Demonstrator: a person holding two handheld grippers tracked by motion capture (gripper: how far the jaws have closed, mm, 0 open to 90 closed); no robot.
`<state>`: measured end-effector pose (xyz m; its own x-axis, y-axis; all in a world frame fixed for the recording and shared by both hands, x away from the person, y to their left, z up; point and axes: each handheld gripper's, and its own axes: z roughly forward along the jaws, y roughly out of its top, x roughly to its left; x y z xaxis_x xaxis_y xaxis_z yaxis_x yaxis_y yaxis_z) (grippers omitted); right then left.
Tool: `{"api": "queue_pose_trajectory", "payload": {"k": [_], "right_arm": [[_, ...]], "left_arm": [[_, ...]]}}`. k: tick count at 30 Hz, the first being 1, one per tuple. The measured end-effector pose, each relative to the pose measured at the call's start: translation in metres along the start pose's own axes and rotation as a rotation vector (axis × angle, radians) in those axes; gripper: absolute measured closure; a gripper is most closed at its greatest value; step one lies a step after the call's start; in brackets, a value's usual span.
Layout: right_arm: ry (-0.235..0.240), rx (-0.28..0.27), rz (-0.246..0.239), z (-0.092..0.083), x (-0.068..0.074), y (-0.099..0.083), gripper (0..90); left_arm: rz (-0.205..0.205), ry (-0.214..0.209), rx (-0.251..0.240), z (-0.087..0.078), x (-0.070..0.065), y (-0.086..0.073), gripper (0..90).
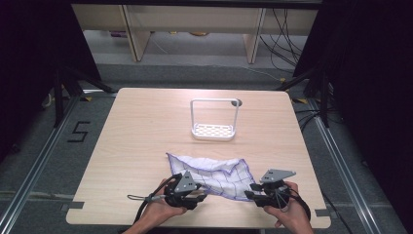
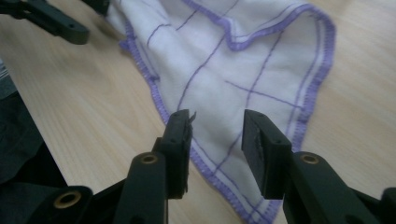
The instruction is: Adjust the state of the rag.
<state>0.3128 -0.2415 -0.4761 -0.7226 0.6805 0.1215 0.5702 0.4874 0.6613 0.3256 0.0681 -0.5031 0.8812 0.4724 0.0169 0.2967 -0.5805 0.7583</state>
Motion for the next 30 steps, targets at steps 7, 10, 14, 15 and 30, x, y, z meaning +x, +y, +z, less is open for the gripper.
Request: {"api": "queue_pose_trajectory", "payload": {"k": [7,10,14,15,30], "right_arm": [[0.006,0.016,0.018,0.006,-0.003,-0.002,60.7],[0.007,-0.004,0.022,0.008,-0.005,-0.003,59.7],[0.019,0.024,0.043,0.006,-0.005,-0.003,59.7],[0.017,0.015,0.042,0.007,-0.005,-0.003,59.7],[-0.055,0.094,-0.06,0.016,0.001,-0.008,65.0]], "left_arm": [[-0.003,0.025,0.038,0.015,0.009,0.002,57.6],[0.023,0.044,0.065,0.019,0.013,0.007,65.4],[0.07,0.078,0.083,0.019,0.017,0.008,78.8],[0.078,0.08,0.084,0.019,0.017,0.009,84.7],[0.078,0.026,0.011,-0.019,0.021,0.005,86.6]]}}
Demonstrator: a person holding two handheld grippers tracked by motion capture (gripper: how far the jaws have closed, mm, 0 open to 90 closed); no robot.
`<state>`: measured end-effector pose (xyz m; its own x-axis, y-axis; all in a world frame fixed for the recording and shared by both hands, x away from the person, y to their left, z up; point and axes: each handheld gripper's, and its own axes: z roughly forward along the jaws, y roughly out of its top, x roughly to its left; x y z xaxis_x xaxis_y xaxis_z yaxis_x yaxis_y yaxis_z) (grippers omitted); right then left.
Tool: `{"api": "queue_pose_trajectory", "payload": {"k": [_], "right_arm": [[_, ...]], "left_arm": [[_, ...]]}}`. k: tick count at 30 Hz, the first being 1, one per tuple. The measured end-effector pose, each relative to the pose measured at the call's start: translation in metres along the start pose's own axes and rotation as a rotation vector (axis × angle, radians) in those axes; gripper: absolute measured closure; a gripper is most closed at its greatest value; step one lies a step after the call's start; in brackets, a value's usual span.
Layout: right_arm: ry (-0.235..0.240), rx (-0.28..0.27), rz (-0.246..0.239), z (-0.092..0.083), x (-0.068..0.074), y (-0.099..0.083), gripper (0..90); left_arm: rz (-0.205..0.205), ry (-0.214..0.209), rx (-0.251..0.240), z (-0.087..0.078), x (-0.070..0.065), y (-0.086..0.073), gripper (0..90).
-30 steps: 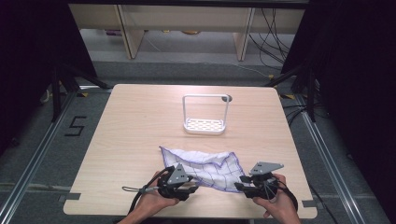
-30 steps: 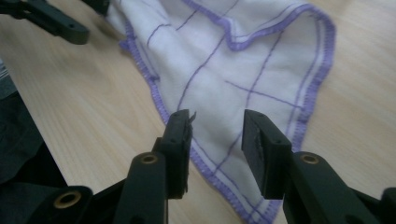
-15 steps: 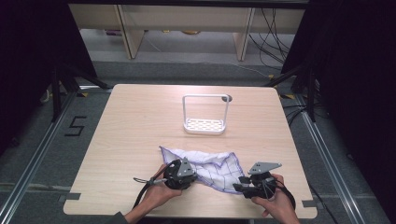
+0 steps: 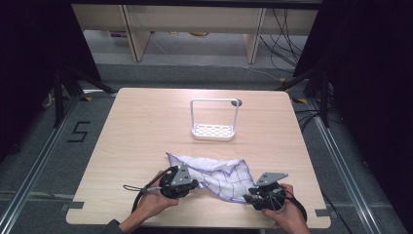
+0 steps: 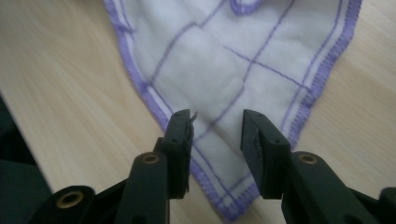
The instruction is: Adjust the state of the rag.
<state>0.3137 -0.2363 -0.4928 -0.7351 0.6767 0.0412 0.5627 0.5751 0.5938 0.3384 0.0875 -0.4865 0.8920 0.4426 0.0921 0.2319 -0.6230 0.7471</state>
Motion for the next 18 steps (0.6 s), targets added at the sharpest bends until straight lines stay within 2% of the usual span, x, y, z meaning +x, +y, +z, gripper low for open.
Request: {"api": "queue_pose_trajectory", "payload": {"k": [1,2,3,4,5,6,7,8,9,10,11,12,13,14,16,17,18], "right_arm": [[0.0,0.0,0.0,0.0,0.0,0.0,65.0],[-0.014,0.025,-0.036,0.001,0.001,-0.001,75.5],[-0.015,0.015,-0.04,0.002,0.001,-0.002,83.5],[-0.015,0.015,-0.04,0.002,0.001,-0.002,83.5],[-0.014,0.043,-0.052,-0.003,0.002,-0.001,86.5],[-0.021,0.025,-0.071,-0.003,0.001,-0.002,87.0],[-0.021,0.025,-0.071,-0.003,0.001,-0.002,87.0],[-0.009,0.016,-0.079,-0.009,0.0,-0.003,87.5],[-0.009,0.016,-0.079,-0.009,0.0,-0.003,87.5],[0.012,-0.009,-0.078,-0.015,0.0,-0.004,87.8],[0.012,-0.009,-0.078,-0.015,0.0,-0.004,87.8],[0.045,-0.041,-0.072,-0.02,0.004,-0.004,87.7],[0.045,-0.041,-0.072,-0.02,0.004,-0.004,87.7],[0.065,-0.022,-0.087,-0.02,0.01,-0.005,86.7],[0.092,0.002,-0.076,-0.016,0.016,-0.008,81.2],[0.092,0.002,-0.076,-0.016,0.016,-0.008,81.2],[0.093,0.04,-0.063,-0.013,0.016,-0.009,71.0]], "left_arm": [[-0.004,0.0,-0.011,-0.003,0.0,-0.002,86.6],[-0.003,-0.008,-0.032,-0.01,0.001,-0.004,86.6],[-0.003,-0.008,-0.032,-0.01,0.001,-0.004,86.5],[0.005,-0.009,-0.041,-0.015,0.001,-0.006,86.5],[-0.006,-0.013,-0.072,-0.024,0.0,-0.012,86.5],[-0.009,-0.015,-0.072,-0.031,-0.001,-0.015,86.5],[-0.009,-0.015,-0.072,-0.031,-0.001,-0.015,86.5],[-0.006,-0.017,-0.082,-0.042,-0.001,-0.025,86.4],[-0.006,-0.017,-0.082,-0.042,-0.001,-0.025,86.3],[-0.024,-0.02,-0.089,-0.05,-0.004,-0.034,86.3],[-0.024,-0.02,-0.089,-0.05,-0.004,-0.034,86.4],[-0.018,-0.033,-0.084,-0.055,-0.008,-0.042,86.3],[-0.018,-0.033,-0.084,-0.055,-0.008,-0.042,86.2],[-0.026,-0.051,-0.069,-0.054,-0.015,-0.05,85.9],[-0.013,-0.057,-0.03,-0.052,-0.019,-0.057,85.1],[-0.013,-0.057,-0.03,-0.052,-0.019,-0.057,84.2],[-0.048,-0.076,-0.015,-0.049,-0.022,-0.063,80.9]]}}
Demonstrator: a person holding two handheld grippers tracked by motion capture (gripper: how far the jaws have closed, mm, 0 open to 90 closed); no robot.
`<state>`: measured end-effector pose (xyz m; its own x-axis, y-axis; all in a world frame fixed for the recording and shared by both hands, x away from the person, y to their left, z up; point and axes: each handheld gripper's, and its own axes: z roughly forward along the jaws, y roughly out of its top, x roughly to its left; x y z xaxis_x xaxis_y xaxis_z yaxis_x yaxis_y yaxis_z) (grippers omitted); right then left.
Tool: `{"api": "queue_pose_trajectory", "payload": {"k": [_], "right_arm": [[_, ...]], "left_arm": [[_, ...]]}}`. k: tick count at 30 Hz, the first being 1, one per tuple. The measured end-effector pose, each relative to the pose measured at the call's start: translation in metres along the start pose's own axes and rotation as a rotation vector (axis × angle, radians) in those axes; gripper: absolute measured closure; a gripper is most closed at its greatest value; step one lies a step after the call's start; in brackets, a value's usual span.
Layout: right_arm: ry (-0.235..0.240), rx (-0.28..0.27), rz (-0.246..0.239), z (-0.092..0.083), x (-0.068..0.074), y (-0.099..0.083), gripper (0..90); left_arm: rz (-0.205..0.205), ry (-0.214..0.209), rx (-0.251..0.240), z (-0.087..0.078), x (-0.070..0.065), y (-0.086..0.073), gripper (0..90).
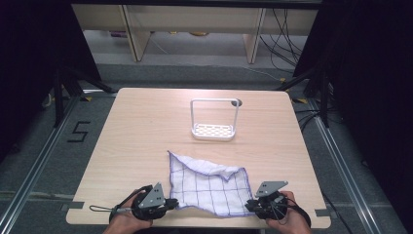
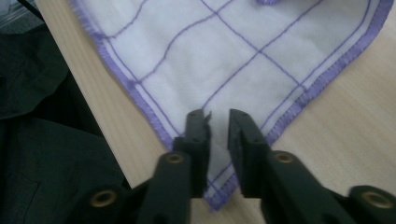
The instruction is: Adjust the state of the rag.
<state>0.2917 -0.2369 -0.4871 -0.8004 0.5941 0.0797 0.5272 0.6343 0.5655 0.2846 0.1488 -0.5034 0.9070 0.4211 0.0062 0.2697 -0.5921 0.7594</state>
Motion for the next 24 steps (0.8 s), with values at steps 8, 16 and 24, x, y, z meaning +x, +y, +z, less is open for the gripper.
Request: {"api": "queue_pose_trajectory", "payload": {"k": [8,16,24], "right_arm": [[-0.094,-0.175,-0.04,-0.001,-0.01,0.032,56.9],[-0.078,-0.136,-0.077,0.042,-0.015,0.071,58.3],[-0.11,-0.078,-0.127,0.065,-0.029,0.083,88.7]], "left_arm": [[-0.189,0.092,-0.099,-0.018,0.031,0.003,49.6],[-0.271,0.2,-0.076,-0.01,0.063,0.008,39.2],[-0.273,0.188,-0.052,-0.002,0.062,0.008,34.9]]}}
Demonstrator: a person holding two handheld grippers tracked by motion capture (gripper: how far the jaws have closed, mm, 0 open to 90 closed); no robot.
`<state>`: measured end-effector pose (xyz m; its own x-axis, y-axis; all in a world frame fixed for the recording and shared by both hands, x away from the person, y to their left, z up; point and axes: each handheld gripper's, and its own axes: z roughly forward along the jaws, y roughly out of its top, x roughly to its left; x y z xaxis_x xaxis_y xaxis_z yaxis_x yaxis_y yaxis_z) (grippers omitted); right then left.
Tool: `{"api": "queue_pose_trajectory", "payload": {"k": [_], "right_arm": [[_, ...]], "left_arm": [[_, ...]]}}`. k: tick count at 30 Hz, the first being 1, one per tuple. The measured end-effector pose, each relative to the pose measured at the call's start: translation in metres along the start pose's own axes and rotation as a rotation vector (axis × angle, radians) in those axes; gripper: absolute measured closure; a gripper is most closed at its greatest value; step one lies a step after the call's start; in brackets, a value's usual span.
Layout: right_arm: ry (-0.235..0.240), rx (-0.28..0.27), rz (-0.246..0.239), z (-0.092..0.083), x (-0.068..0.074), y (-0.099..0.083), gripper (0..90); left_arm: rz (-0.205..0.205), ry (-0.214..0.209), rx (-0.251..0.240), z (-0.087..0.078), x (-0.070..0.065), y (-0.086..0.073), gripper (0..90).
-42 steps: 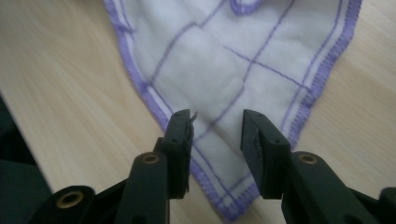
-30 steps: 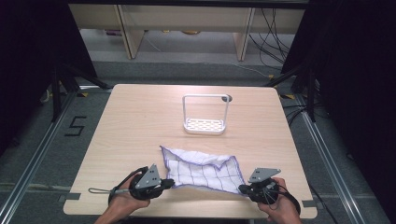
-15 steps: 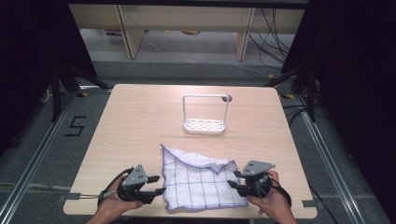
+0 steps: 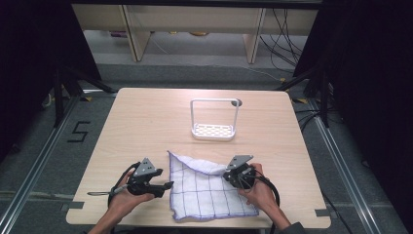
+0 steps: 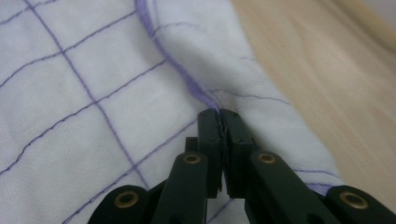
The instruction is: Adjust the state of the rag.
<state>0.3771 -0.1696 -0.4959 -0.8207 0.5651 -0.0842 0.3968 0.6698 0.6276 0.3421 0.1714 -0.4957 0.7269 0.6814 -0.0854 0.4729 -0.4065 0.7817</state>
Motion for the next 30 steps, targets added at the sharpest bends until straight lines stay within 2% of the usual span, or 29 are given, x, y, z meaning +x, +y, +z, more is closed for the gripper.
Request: {"api": "queue_pose_trajectory", "payload": {"k": [1,3,4,5,6,7,8,9,10,11,12,13,14,15,16,17,18,19,20,21,22,23,25,26,27,28,30], "right_arm": [[-0.008,-0.006,0.014,-0.004,-0.001,0.001,88.8],[-0.001,-0.013,0.013,-0.01,-0.003,0.003,88.9],[-0.004,-0.054,0.038,-0.019,-0.008,0.008,89.0],[-0.008,-0.062,0.046,-0.024,-0.013,0.011,89.0],[-0.021,-0.086,0.062,-0.025,-0.016,0.013,89.0],[-0.021,-0.086,0.062,-0.025,-0.016,0.013,89.0],[-0.046,-0.107,0.092,-0.027,-0.029,0.021,88.9],[-0.046,-0.107,0.092,-0.027,-0.029,0.021,88.9],[-0.069,-0.088,0.125,-0.023,-0.044,0.027,88.9],[-0.085,-0.085,0.133,-0.018,-0.051,0.029,88.9],[-0.1,-0.089,0.159,-0.011,-0.057,0.03,88.9],[-0.1,-0.089,0.159,-0.011,-0.057,0.03,88.9],[-0.108,-0.077,0.164,-0.006,-0.064,0.03,88.9],[-0.122,-0.064,0.175,0.002,-0.069,0.03,88.8],[-0.132,-0.019,0.211,0.015,-0.077,0.028,88.7],[-0.132,-0.019,0.211,0.015,-0.077,0.028,88.7],[-0.148,0.005,0.233,0.025,-0.085,0.027,88.3],[-0.155,0.011,0.235,0.029,-0.088,0.026,87.8],[-0.16,0.007,0.257,0.032,-0.09,0.025,86.4],[-0.16,0.007,0.257,0.032,-0.09,0.025,86.4],[-0.163,0.025,0.262,0.031,-0.093,0.025,77.0],[-0.182,0.025,0.255,0.029,-0.094,0.025,74.4],[-0.192,0.017,0.244,0.025,-0.095,0.026,70.9],[-0.205,-0.015,0.264,0.014,-0.092,0.025,63.0],[-0.205,-0.015,0.264,0.014,-0.092,0.025,63.0],[-0.208,-0.032,0.277,0.001,-0.088,0.023,60.6],[-0.207,-0.042,0.261,-0.009,-0.081,0.018,57.5]], "left_arm": [[-0.003,0.002,-0.006,0.0,0.001,0.0,34.6],[-0.003,0.003,-0.005,0.0,0.003,0.0,34.3],[-0.019,0.017,-0.004,0.0,0.005,0.0,34.3],[-0.019,0.017,-0.004,0.0,0.005,0.0,34.3],[-0.025,0.015,-0.006,0.0,0.006,0.0,34.3],[-0.025,0.028,-0.006,0.0,0.006,0.0,34.3],[-0.027,0.035,-0.024,0.0,0.005,0.0,34.3],[-0.027,0.035,-0.024,0.0,0.005,0.0,34.3],[-0.045,0.03,-0.039,0.001,0.003,0.0,34.3],[-0.027,0.031,-0.027,0.001,0.003,0.0,34.3],[-0.024,0.024,-0.022,0.001,0.003,0.0,34.1],[-0.024,0.024,-0.022,0.001,0.003,0.0,34.1],[-0.023,0.03,-0.02,0.002,0.002,-0.001,34.1],[-0.015,0.016,-0.013,0.001,0.001,-0.001,34.2],[-0.03,0.004,-0.027,0.003,-0.004,-0.002,34.3],[-0.03,0.004,-0.027,0.003,-0.004,-0.002,34.3],[-0.017,-0.003,-0.022,0.003,-0.007,-0.002,34.3],[-0.017,-0.003,-0.022,0.003,-0.007,-0.002,34.2],[-0.004,-0.012,-0.005,0.002,-0.01,-0.002,34.0],[-0.004,-0.012,-0.005,0.002,-0.01,-0.002,33.6],[-0.029,-0.025,-0.026,0.003,-0.015,-0.003,33.2],[-0.009,-0.037,-0.016,-0.002,-0.02,-0.005,32.9],[-0.011,-0.037,-0.021,-0.005,-0.024,-0.006,32.9],[-0.004,-0.041,-0.018,-0.01,-0.029,-0.01,32.8],[-0.004,-0.041,-0.018,-0.01,-0.029,-0.01,32.8],[-0.004,-0.062,-0.029,-0.013,-0.035,-0.013,32.8],[0.011,-0.07,-0.006,-0.019,-0.045,-0.02,32.8]]}}
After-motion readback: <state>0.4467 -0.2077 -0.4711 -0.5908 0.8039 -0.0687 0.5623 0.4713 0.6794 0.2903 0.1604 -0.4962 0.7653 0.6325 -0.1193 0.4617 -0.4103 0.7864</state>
